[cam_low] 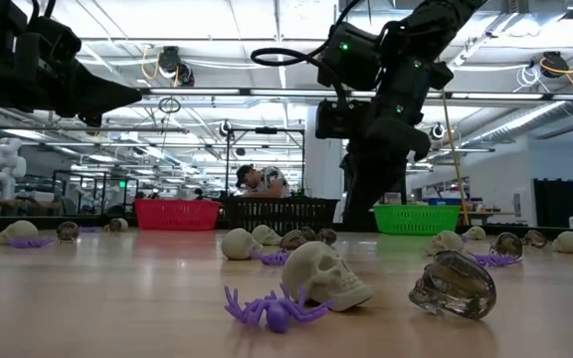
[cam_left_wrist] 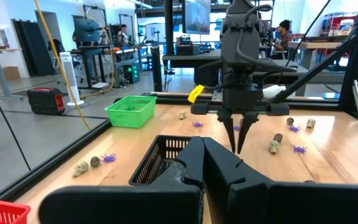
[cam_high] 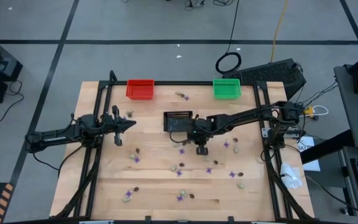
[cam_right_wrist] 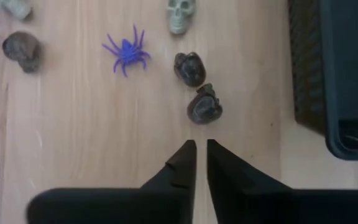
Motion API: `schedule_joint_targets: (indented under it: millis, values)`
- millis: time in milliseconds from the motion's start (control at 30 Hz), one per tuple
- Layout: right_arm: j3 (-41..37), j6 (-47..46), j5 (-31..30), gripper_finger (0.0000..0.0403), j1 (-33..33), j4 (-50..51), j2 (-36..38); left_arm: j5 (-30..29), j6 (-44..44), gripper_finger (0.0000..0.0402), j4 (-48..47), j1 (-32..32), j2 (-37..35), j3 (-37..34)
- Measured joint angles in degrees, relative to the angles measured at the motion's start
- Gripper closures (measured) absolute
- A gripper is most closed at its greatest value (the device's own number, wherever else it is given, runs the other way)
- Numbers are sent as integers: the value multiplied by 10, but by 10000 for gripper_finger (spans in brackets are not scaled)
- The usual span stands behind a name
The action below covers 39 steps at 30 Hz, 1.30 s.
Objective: Sort Halloween decoration
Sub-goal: Put the black skull toy into the black bin
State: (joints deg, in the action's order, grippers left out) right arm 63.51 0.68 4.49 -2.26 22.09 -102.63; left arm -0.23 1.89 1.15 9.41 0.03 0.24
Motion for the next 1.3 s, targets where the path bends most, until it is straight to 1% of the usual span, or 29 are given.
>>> schedule_joint_targets:
  millis: [167, 367, 467, 567, 667, 767, 900, 1133, 1200, 1300]
  values:
    - [0, -53, 0, 316, 3, -14, 0, 0, 0, 396, 0, 0, 0, 0]
    - [1, -117, -8, 250, 8, -55, -5, 0, 0, 396, 0, 0, 0, 0]
    - [1, -139, -18, 229, 9, -56, -21, 0, 0, 396, 0, 0, 0, 0]
    - [1, -155, -21, 221, 9, -63, -36, 0, 0, 396, 0, 0, 0, 0]
    - [1, -165, -33, 223, 9, -83, -44, 0, 0, 396, 0, 0, 0, 0]
    - [1, -169, -32, 235, 8, -97, -52, 0, 0, 396, 0, 0, 0, 0]
    - [1, -174, -32, 264, 8, -97, -60, 0, 0, 396, 0, 0, 0, 0]
    - [2, -176, -31, 328, 8, -104, -64, 0, 0, 396, 0, 0, 0, 0]
    - [2, -175, -29, 339, 8, -105, -65, 0, 0, 396, 0, 0, 0, 0]
    - [2, -175, -29, 342, 8, -106, -65, 0, 0, 396, 0, 0, 0, 0]
